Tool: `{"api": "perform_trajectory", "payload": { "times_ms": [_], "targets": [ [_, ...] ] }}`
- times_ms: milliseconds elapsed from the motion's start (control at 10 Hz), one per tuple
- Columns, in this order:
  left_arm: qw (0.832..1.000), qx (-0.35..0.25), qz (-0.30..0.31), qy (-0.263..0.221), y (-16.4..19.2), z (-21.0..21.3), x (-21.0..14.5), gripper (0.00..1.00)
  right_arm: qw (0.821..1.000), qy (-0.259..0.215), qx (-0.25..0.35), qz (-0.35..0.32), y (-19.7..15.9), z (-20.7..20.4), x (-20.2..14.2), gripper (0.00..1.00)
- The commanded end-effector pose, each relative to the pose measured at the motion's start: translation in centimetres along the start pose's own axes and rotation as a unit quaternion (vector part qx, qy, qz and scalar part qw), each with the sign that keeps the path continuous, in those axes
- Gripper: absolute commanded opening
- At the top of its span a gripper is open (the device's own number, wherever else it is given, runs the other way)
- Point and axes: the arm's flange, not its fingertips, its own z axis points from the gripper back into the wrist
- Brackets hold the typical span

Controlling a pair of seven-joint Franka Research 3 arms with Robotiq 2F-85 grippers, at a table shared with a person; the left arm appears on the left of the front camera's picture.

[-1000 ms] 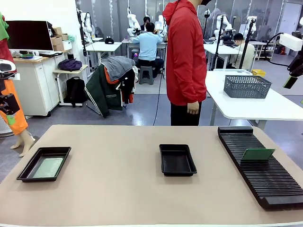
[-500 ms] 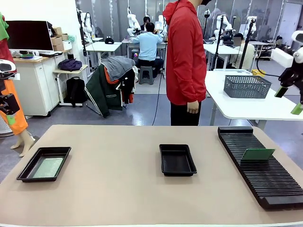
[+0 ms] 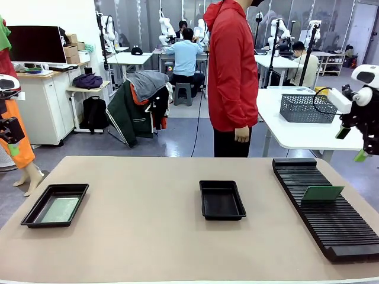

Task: Inspect and transfer BCBs to ESD trays.
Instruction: Pick up the Blank PCB from the PCB Rack and place it in the right ESD tray.

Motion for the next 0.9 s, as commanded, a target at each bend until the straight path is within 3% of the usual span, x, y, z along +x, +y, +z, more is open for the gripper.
{"api": "perform_trajectory", "payload": {
  "times_ms": [0, 800],
  "targets": [
    [1.000, 0.001, 0.000, -0.002, 0.1, -0.1, 0.1, 1.00, 0.999, 0.032, -0.015, 0.009, -0.3, -2.7, -0.3, 1.00],
    [1.000, 0.001, 0.000, -0.002, 0.1, -0.1, 0.1, 1.00, 0.998, 0.055, -0.013, 0.039, -1.6, -11.7, -2.5, 1.00]
  ]
}}
